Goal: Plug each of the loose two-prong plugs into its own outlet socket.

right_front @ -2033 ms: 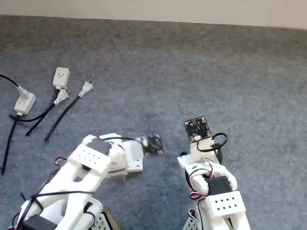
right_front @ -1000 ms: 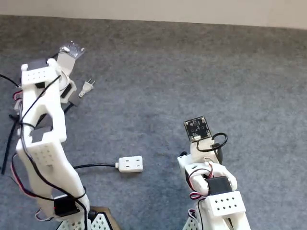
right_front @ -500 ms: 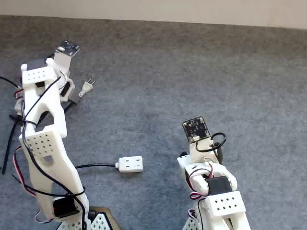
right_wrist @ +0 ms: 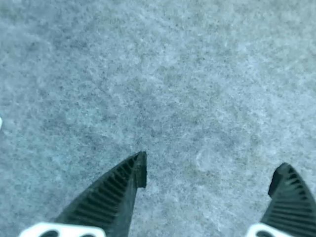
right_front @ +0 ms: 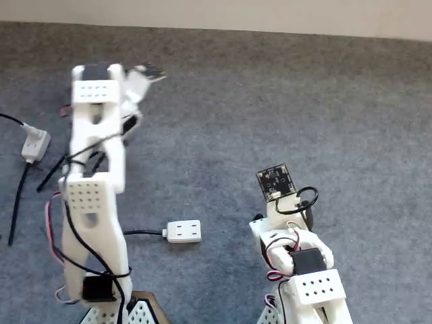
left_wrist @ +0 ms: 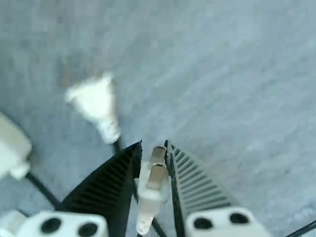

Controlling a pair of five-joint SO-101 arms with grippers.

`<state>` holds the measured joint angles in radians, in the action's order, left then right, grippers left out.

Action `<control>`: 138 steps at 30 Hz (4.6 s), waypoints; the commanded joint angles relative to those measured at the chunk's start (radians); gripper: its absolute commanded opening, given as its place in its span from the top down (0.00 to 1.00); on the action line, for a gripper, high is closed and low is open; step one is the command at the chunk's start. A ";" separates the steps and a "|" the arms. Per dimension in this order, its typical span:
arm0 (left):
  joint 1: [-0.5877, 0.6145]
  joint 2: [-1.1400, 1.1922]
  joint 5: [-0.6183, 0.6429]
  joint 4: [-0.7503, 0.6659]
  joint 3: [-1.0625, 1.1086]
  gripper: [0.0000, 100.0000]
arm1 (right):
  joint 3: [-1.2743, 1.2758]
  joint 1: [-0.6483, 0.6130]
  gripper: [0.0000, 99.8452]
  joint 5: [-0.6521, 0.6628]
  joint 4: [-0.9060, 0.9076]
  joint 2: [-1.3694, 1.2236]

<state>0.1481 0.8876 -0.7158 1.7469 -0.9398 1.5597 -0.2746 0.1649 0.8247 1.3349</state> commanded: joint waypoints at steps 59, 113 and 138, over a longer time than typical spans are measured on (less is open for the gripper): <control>-0.932 -0.246 0.227 0.014 0.289 0.75 | -0.260 0.710 0.62 0.055 0.397 0.455; 0.266 -1.403 0.333 -1.042 2.141 0.75 | -1.079 -0.346 0.74 0.497 0.455 -1.241; 0.265 -1.403 0.331 -1.046 2.143 0.75 | -0.911 -0.315 0.74 0.585 0.266 -1.330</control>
<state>0.4074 -0.5102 -0.3751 0.7081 1.1976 0.6406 -0.6183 0.7158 1.1132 -0.0092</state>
